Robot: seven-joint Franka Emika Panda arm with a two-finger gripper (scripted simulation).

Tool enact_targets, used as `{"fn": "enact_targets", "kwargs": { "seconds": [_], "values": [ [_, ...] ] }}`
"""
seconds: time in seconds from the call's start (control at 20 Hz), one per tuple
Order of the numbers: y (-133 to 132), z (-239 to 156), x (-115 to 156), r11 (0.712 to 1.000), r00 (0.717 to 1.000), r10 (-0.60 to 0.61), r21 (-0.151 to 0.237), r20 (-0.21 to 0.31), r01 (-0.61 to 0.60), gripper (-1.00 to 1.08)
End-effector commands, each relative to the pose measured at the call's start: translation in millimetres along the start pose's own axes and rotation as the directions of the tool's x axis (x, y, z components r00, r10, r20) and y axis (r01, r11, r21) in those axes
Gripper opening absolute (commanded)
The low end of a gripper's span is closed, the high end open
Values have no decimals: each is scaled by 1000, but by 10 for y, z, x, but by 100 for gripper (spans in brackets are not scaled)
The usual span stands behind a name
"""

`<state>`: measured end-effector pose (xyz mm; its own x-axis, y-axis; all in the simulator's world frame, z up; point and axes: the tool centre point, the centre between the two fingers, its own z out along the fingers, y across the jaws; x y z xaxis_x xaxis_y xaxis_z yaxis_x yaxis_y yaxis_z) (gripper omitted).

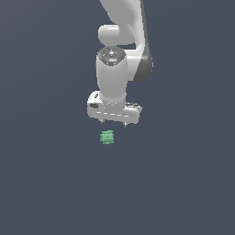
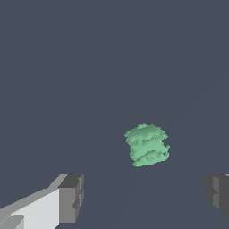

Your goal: Pick up the object and move it to a goal position.

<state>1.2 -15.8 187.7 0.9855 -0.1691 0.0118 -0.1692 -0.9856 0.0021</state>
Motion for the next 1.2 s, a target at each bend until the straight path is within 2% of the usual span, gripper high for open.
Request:
{"fn": "enact_targets", "kwargs": {
  "seconds": [0.0,0.25,0.55,0.85,1.15],
  "values": [
    [12,43,-3,998,998,55,2,2,-55,100],
    [46,150,-9,981,981,193,6,6,-193,100],
    [92,284,-19,931,931,365,7,12,-365,100],
    [144,414,-32,851,851,525,6,17,-525,100],
    [201,541,-46,743,743,669,2,19,-669,100]
  ]
}}
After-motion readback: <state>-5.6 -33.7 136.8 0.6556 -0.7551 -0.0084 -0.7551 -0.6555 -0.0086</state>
